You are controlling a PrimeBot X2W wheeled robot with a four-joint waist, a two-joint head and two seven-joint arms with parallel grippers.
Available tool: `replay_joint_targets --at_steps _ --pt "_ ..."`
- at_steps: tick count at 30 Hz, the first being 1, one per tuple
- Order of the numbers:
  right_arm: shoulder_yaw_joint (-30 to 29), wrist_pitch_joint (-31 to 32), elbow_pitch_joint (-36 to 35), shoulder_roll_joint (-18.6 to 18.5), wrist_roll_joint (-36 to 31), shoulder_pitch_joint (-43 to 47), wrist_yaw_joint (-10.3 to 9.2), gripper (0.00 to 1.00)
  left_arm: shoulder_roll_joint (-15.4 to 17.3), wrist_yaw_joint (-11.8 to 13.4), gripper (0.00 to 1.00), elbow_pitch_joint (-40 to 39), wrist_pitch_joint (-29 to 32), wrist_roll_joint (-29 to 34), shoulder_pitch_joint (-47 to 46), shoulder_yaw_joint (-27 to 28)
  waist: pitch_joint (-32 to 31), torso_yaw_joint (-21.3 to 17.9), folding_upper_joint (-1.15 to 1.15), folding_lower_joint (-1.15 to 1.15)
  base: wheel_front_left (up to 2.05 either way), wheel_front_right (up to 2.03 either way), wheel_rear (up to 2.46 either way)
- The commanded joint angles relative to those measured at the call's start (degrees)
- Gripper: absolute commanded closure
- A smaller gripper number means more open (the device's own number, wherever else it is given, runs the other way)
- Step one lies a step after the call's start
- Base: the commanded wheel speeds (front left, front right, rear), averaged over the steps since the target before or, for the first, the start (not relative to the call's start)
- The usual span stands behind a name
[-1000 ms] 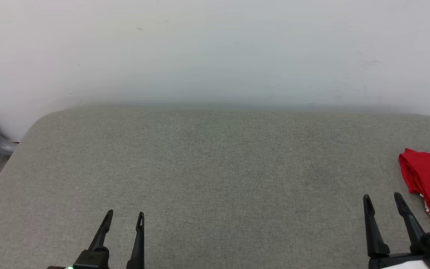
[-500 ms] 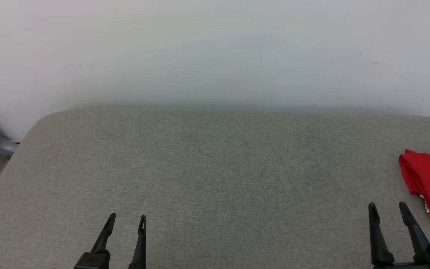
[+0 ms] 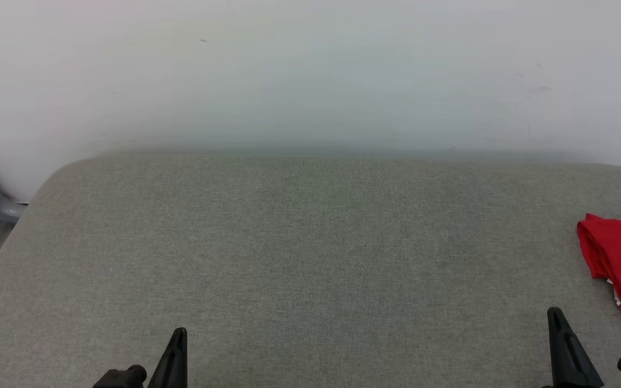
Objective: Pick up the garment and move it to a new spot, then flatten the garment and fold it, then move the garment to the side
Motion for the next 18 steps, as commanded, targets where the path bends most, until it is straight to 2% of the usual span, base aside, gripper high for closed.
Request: replay_joint_targets --at_steps 1,18 --pt "-0.1 0.7 -0.4 0.0 3.1 -2.0 -0.01 1.0 0.0 -0.4 1.0 -0.5 0.6 -3.2 -2.1 0.6 0.1 0.0 0.0 0.0 0.0 0.0 0.0" --pt "-0.4 4.9 2.1 0.0 19.9 -5.5 -0.02 1.0 -0.2 -1.7 1.0 1.5 4.7 -20.9 -5.7 2.7 0.8 -0.5 0.0 0.0 0.0 0.0 0.0"
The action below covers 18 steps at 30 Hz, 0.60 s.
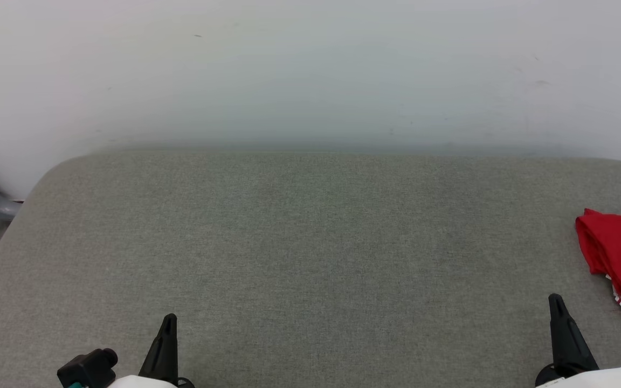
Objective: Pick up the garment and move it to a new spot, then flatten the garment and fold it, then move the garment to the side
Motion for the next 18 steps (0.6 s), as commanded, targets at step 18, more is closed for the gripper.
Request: replay_joint_targets --at_steps 18 --pt "-0.3 4.1 1.8 0.0 16.5 -4.8 -0.02 1.0 -0.4 -1.4 1.0 1.3 4.1 -17.2 -4.7 2.3 0.8 -0.5 0.0 0.0 0.0 0.0 0.0"
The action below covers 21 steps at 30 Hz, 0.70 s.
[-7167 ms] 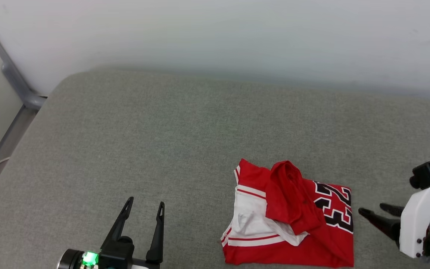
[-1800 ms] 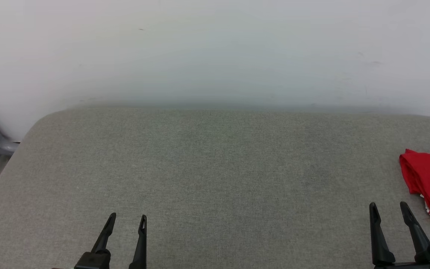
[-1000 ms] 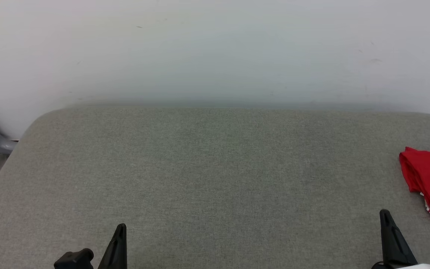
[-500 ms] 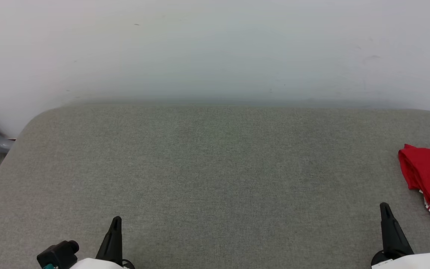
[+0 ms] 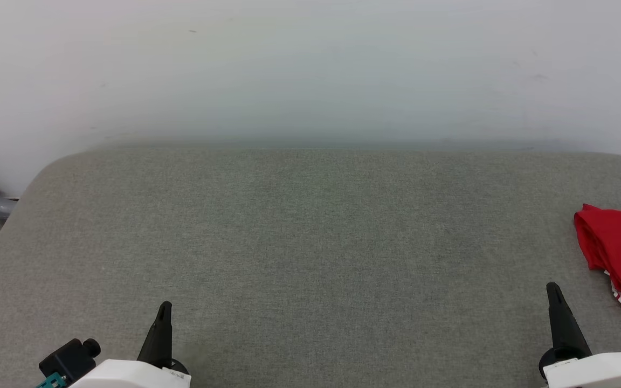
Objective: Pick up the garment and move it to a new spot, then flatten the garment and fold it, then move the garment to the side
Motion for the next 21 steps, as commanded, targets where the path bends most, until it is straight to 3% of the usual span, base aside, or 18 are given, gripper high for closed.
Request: replay_joint_targets --at_steps 1,21 --pt "-0.1 0.5 -0.1 0.0 2.6 -1.8 -0.01 1.0 -0.1 -0.4 1.0 -0.3 0.6 -2.5 -1.8 0.4 0.1 -0.1 0.0 0.0 0.0 0.0 0.0" --pt "-0.3 3.8 1.8 0.1 15.3 -4.6 -0.02 1.0 -0.4 -1.4 1.0 1.2 3.9 -15.7 -4.5 2.2 0.9 -0.5 0.0 0.0 0.0 0.0 0.0"
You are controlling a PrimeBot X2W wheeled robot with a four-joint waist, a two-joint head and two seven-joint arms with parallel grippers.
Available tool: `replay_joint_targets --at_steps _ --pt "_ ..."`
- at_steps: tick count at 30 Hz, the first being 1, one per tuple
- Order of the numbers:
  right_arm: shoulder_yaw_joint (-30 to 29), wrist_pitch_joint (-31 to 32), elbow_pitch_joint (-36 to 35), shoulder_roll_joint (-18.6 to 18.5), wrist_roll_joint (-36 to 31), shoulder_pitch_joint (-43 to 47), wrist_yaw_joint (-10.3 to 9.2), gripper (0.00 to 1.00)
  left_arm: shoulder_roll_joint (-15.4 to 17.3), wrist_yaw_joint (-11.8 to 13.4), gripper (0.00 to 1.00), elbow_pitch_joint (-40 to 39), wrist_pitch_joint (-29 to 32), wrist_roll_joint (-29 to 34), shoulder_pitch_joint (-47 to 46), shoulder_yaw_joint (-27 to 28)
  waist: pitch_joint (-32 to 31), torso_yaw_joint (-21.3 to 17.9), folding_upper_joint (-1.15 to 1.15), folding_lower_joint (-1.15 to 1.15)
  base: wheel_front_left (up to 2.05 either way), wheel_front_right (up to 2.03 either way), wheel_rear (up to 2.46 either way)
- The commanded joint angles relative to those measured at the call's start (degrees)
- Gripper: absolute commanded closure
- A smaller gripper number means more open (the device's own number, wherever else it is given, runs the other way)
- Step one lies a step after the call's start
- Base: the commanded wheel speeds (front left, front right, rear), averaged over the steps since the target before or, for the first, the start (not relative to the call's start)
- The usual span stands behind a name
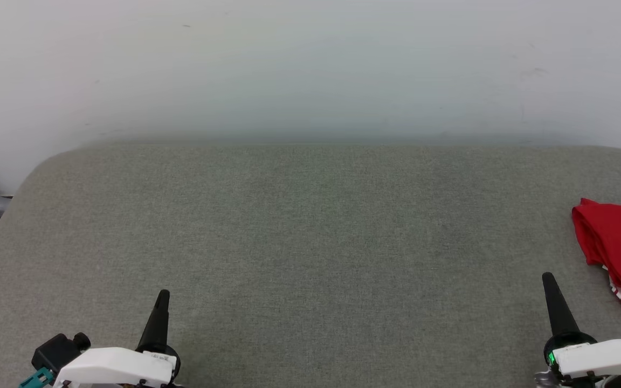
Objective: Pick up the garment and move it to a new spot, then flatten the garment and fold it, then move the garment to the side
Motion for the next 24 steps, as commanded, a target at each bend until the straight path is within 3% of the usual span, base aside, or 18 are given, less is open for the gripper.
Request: replay_joint_targets --at_steps 1,24 --pt "-0.1 0.4 -0.2 0.0 1.7 -1.7 -0.01 1.0 0.0 -0.4 1.0 -0.3 0.4 -1.6 -1.6 0.3 0.1 0.0 0.0 0.0 0.0 0.0 0.0" --pt "-0.3 3.6 1.9 0.1 14.3 -4.2 -0.02 1.0 -0.4 -1.4 1.0 1.3 3.7 -14.6 -4.1 2.1 1.0 -0.6 0.0 0.0 0.0 0.0 0.0"
